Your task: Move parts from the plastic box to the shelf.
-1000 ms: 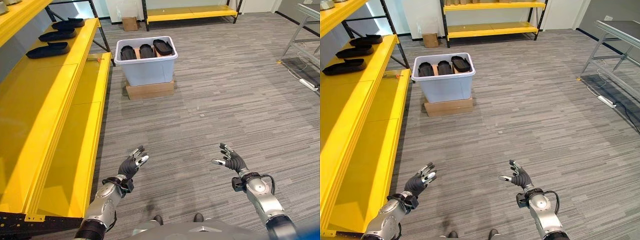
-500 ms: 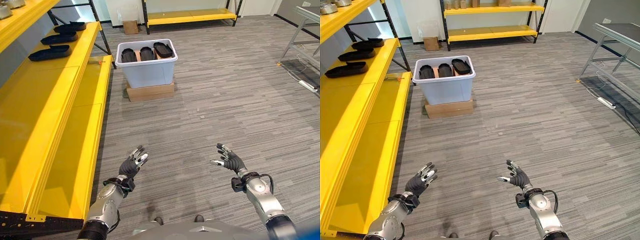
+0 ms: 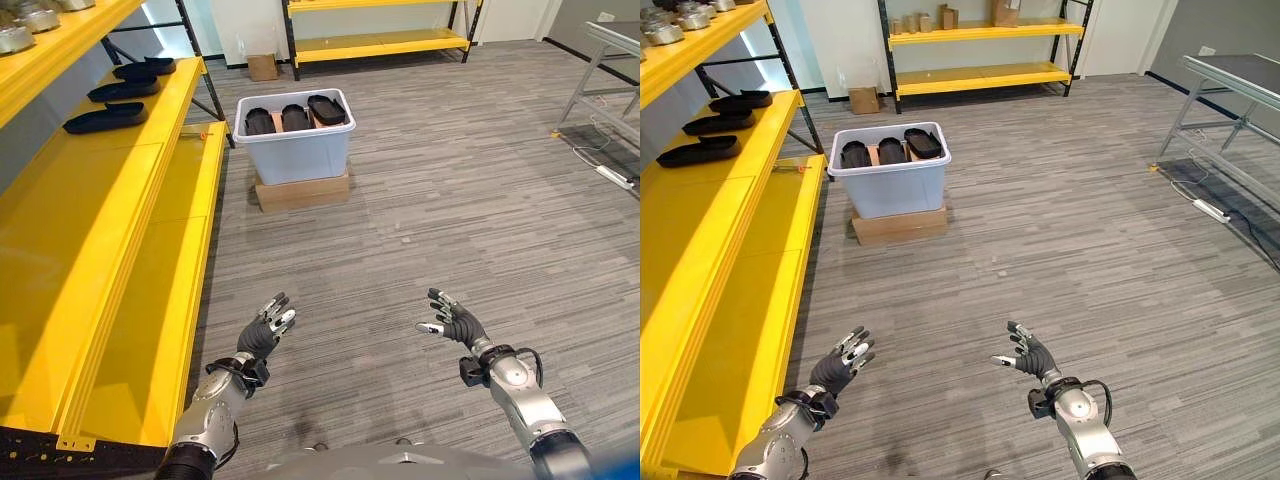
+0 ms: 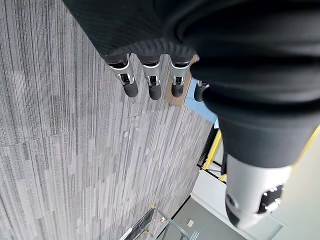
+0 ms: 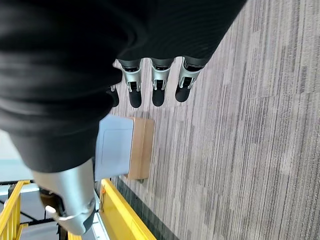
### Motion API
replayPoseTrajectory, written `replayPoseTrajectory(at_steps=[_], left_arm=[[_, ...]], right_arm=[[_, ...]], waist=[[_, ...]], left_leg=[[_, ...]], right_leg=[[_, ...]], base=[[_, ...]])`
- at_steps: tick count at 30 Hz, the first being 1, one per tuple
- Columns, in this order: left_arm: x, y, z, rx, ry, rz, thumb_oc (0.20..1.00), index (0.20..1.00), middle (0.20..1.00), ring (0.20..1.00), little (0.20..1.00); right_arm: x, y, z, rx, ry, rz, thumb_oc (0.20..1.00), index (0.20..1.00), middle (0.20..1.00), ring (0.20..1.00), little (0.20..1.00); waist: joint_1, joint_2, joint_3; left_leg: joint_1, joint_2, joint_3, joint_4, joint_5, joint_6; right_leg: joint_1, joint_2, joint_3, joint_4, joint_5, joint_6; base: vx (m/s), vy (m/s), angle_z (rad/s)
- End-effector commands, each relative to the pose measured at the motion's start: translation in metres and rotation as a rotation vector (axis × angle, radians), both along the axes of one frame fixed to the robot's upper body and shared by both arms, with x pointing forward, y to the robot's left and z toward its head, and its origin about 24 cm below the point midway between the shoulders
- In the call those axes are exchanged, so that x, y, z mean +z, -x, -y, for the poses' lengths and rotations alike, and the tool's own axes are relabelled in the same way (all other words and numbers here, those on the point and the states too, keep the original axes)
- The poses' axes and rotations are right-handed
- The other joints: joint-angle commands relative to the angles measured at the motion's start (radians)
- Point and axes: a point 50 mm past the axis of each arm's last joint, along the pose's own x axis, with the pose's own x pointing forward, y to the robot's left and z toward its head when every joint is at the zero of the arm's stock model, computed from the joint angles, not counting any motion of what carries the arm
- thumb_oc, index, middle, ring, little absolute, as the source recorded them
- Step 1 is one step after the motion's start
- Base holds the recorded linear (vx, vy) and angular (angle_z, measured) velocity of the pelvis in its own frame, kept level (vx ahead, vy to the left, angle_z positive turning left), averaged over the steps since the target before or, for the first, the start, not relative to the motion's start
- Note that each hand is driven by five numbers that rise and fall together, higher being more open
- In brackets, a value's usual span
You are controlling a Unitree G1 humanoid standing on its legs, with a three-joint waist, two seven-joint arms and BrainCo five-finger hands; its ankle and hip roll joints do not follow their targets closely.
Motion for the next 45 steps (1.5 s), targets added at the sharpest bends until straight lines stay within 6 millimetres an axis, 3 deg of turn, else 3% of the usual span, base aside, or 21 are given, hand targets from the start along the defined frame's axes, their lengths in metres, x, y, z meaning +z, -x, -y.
replayPoseTrajectory(at_steps=[1,3,5,6,9,11,13,16,21,24,27,30,31,33,35,36,37,38,41,43,45], left_arm=[[0.024,-0.030,0.001,-0.046,-0.093,0.165,1.000,1.000,1.000,1.000,1.000],[0.030,-0.034,0.002,-0.027,-0.061,0.188,1.000,1.000,1.000,1.000,1.000],[0.027,-0.031,0.002,-0.026,-0.079,0.169,1.000,1.000,1.000,1.000,1.000],[0.026,-0.030,0.003,-0.024,-0.080,0.162,1.000,1.000,1.000,1.000,1.000],[0.027,-0.031,0.006,-0.044,-0.072,0.160,1.000,1.000,1.000,1.000,1.000],[0.028,-0.032,0.007,-0.043,-0.088,0.160,1.000,1.000,1.000,1.000,1.000],[0.024,-0.029,0.010,-0.029,-0.103,0.150,1.000,1.000,1.000,1.000,1.000],[0.017,-0.022,0.023,-0.047,-0.090,0.134,1.000,1.000,1.000,1.000,1.000],[0.013,-0.012,0.016,0.061,-0.078,0.101,1.000,1.000,1.000,1.000,1.000],[0.015,-0.012,0.013,0.093,-0.084,0.127,1.000,1.000,1.000,1.000,1.000],[0.017,-0.013,0.010,0.124,-0.130,0.149,1.000,1.000,1.000,1.000,1.000],[0.017,-0.017,0.009,0.159,-0.148,0.152,1.000,1.000,1.000,1.000,1.000],[0.018,-0.020,0.008,0.195,-0.172,0.148,1.000,1.000,1.000,1.000,1.000],[0.017,-0.022,0.003,0.251,-0.285,0.128,1.000,1.000,1.000,1.000,1.000],[0.012,-0.021,0.000,0.280,-0.262,0.085,1.000,1.000,1.000,1.000,1.000],[0.011,-0.021,0.000,0.277,-0.262,0.083,1.000,1.000,1.000,1.000,1.000],[0.010,-0.019,0.000,0.271,-0.253,0.075,1.000,1.000,1.000,1.000,1.000],[0.010,-0.019,0.000,0.272,-0.252,0.073,1.000,1.000,1.000,1.000,1.000],[0.004,-0.014,-0.002,0.342,-0.185,0.024,1.000,1.000,1.000,1.000,1.000],[0.003,-0.009,-0.005,0.353,-0.180,0.030,1.000,1.000,1.000,1.000,1.000],[0.002,-0.002,-0.009,0.374,-0.182,0.042,1.000,1.000,1.000,1.000,1.000]], right_arm=[[0.028,-0.022,0.007,-0.061,-0.015,0.168,1.000,1.000,1.000,1.000,1.000],[0.033,-0.023,0.007,-0.099,-0.032,0.206,1.000,1.000,1.000,1.000,1.000],[0.034,-0.023,0.008,-0.101,-0.016,0.215,1.000,1.000,1.000,1.000,1.000],[0.033,-0.023,0.009,-0.102,0.014,0.212,1.000,1.000,1.000,1.000,1.000],[0.034,-0.024,0.011,-0.124,0.004,0.219,1.000,1.000,1.000,1.000,1.000],[0.032,-0.024,0.012,-0.173,-0.090,0.195,1.000,1.000,1.000,1.000,1.000],[0.027,-0.019,0.015,-0.264,-0.148,0.185,1.000,1.000,1.000,1.000,1.000],[0.024,-0.016,0.014,-0.296,-0.125,0.178,1.000,1.000,1.000,1.000,1.000],[0.023,-0.019,0.015,-0.285,-0.096,0.160,1.000,1.000,1.000,1.000,1.000],[0.025,-0.019,0.018,-0.253,-0.095,0.173,1.000,1.000,1.000,1.000,1.000],[0.029,-0.016,0.026,-0.225,-0.068,0.185,1.000,1.000,1.000,1.000,1.000],[0.029,-0.016,0.031,-0.218,-0.050,0.184,1.000,1.000,1.000,1.000,1.000],[0.029,-0.016,0.034,-0.205,-0.063,0.179,1.000,1.000,1.000,1.000,1.000],[0.028,-0.014,0.036,-0.192,-0.086,0.175,1.000,1.000,1.000,1.000,1.000],[0.026,-0.011,0.036,-0.197,-0.098,0.169,1.000,1.000,1.000,1.000,1.000],[0.025,-0.011,0.035,-0.202,-0.103,0.167,1.000,1.000,1.000,1.000,1.000],[0.024,-0.011,0.029,-0.181,-0.102,0.160,1.000,1.000,1.000,1.000,1.000],[0.024,-0.011,0.028,-0.173,-0.096,0.158,1.000,1.000,1.000,1.000,1.000],[0.020,-0.006,0.017,-0.107,-0.080,0.139,1.000,1.000,1.000,1.000,1.000],[0.018,-0.001,0.014,-0.080,-0.083,0.125,1.000,1.000,1.000,1.000,1.000],[0.016,0.002,0.010,-0.028,-0.078,0.113,1.000,1.000,1.000,1.000,1.000]], waist=[[0.003,-0.023,0.054],[-0.002,-0.009,0.084],[-0.004,-0.006,0.101],[-0.006,-0.009,0.105],[-0.016,-0.035,0.108],[-0.017,-0.050,0.113],[-0.028,-0.058,0.113],[-0.047,-0.058,0.089],[-0.027,-0.054,0.052],[-0.024,-0.055,0.042],[-0.021,-0.068,0.022],[-0.024,-0.074,0.014],[-0.026,-0.077,0.009],[-0.015,-0.087,0.018],[-0.010,-0.093,0.035],[-0.007,-0.095,0.044],[-0.009,-0.089,0.063],[-0.009,-0.090,0.065],[0.009,-0.063,0.071],[0.026,-0.052,0.074],[0.050,-0.045,0.081]], left_leg=[[0.012,-0.022,0.059,0.063,-0.067,0.033],[0.018,-0.029,0.060,0.070,-0.078,0.055],[0.050,-0.039,0.057,0.059,-0.098,0.053],[0.061,-0.043,0.058,0.055,-0.104,0.051],[0.095,-0.059,0.044,0.054,-0.135,0.037],[0.099,-0.064,0.026,0.057,-0.141,0.033],[0.109,-0.063,-0.016,0.063,-0.157,0.032],[0.105,-0.046,-0.052,0.082,-0.163,0.025],[0.120,-0.011,-0.021,0.128,-0.172,-0.007],[0.095,0.013,-0.007,0.184,-0.131,-0.026],[0.031,0.057,0.001,0.352,-0.046,-0.066],[-0.002,0.094,0.032,0.493,-0.011,-0.089],[-0.028,0.128,0.061,0.596,0.023,-0.112],[-0.121,0.145,0.049,0.807,0.066,-0.133],[-0.214,0.155,0.054,0.850,0.060,-0.123],[-0.238,0.158,0.062,0.831,0.054,-0.116],[-0.240,0.170,0.093,0.670,0.015,-0.112],[-0.234,0.164,0.100,0.638,0.017,-0.110],[-0.253,0.118,0.085,0.179,0.127,-0.111],[-0.271,0.122,0.033,0.087,0.185,-0.124],[-0.305,0.135,-0.030,0.055,0.205,-0.132]], right_leg=[[-0.064,-0.025,-0.013,0.250,0.011,0.059],[-0.189,-0.074,-0.030,0.524,0.084,0.094],[-0.258,-0.106,-0.054,0.618,0.123,0.123],[-0.279,-0.106,-0.065,0.602,0.130,0.126],[-0.303,-0.088,-0.082,0.325,0.181,0.134],[-0.293,-0.091,-0.079,0.166,0.253,0.136],[-0.313,-0.103,-0.014,0.042,0.286,0.144],[-0.246,-0.057,0.067,-0.019,0.243,0.118],[-0.211,-0.035,0.013,0.024,0.172,0.061],[-0.187,-0.010,0.010,0.023,0.140,0.031],[-0.150,0.023,0.019,0.003,0.102,-0.009],[-0.130,0.042,0.009,-0.002,0.072,-0.037],[-0.114,0.058,-0.009,-0.006,0.046,-0.059],[-0.080,0.069,-0.015,-0.007,0.019,-0.085],[-0.051,0.070,-0.018,-0.008,0.009,-0.089],[-0.040,0.070,-0.015,-0.008,0.005,-0.088],[-0.005,0.077,0.001,-0.006,-0.020,-0.074],[-0.001,0.074,0.002,-0.006,-0.022,-0.071],[0.035,0.074,0.019,-0.010,-0.031,-0.043],[0.059,0.079,0.042,-0.014,-0.040,-0.039],[0.088,0.065,0.077,-0.006,-0.058,-0.029]], base=[[-0.04,0.215,0.07],[-0.03,0.246,0.04],[0.08,0.175,0.07],[0.20,0.081,0.02],[0.23,-0.117,0.01],[0.25,-0.192,0.17],[0.41,-0.264,0.37],[0.52,-0.320,1.19],[0.38,-0.289,0.27],[0.24,-0.216,-0.14],[0.29,-0.338,-0.05],[0.20,-0.286,-0.10],[0.23,-0.343,0.00],[0.24,-0.336,0.16],[0.16,-0.137,0.04],[0.32,0.006,-0.14],[0.28,0.060,-0.09],[0.39,0.193,-0.01],[0.30,0.260,0.06],[0.34,0.210,-0.23],[0.37,0.277,-0.78]])
